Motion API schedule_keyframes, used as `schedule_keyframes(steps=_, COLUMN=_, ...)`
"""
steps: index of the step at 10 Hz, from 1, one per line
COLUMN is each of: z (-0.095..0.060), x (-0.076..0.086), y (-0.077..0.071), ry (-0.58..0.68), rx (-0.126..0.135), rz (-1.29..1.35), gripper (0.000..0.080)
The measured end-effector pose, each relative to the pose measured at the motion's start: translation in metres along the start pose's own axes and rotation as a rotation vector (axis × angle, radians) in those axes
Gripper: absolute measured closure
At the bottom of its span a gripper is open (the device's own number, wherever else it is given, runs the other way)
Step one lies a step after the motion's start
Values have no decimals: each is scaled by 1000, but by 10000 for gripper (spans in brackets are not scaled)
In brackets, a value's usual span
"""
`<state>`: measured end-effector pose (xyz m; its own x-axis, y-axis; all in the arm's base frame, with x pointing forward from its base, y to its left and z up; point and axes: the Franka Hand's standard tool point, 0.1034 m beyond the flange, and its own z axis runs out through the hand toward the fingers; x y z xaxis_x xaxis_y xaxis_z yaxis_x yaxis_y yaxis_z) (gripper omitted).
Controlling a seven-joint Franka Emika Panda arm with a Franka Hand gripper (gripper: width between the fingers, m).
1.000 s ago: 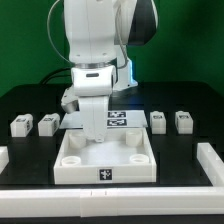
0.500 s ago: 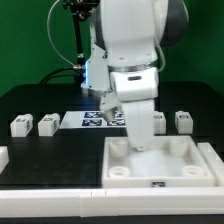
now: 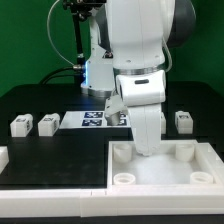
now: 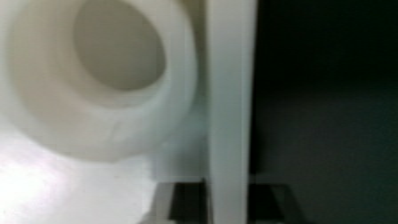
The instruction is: Assemble one leg
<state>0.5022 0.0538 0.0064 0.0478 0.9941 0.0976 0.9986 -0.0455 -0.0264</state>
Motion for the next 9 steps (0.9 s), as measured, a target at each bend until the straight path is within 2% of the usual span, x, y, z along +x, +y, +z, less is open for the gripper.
schedule_keyframes(steps=1, z=0, x=0, y=0, ry=0, rx=0, rz=1, gripper=548)
schedule_keyframes(steps=2, z=0, x=0, y=0, ry=0, rx=0, rz=1, gripper=548)
schedule_keyframes(steps=3, z=0, x=-1, y=0, ry=0, rx=0, rz=1, gripper=242)
schedule_keyframes(steps=4, z=0, x=-1, y=0, ry=0, rx=0, rz=1, gripper=242)
schedule_keyframes(steps=5, z=0, x=-1, y=0, ry=0, rx=0, rz=1, gripper=176)
schedule_keyframes(steps=6, z=0, x=-1, y=0, ry=0, rx=0, rz=2, gripper=156)
schedule_keyframes(steps=9, z=-2, x=-1, y=0, ry=-1, rx=-2, rz=13, gripper=150)
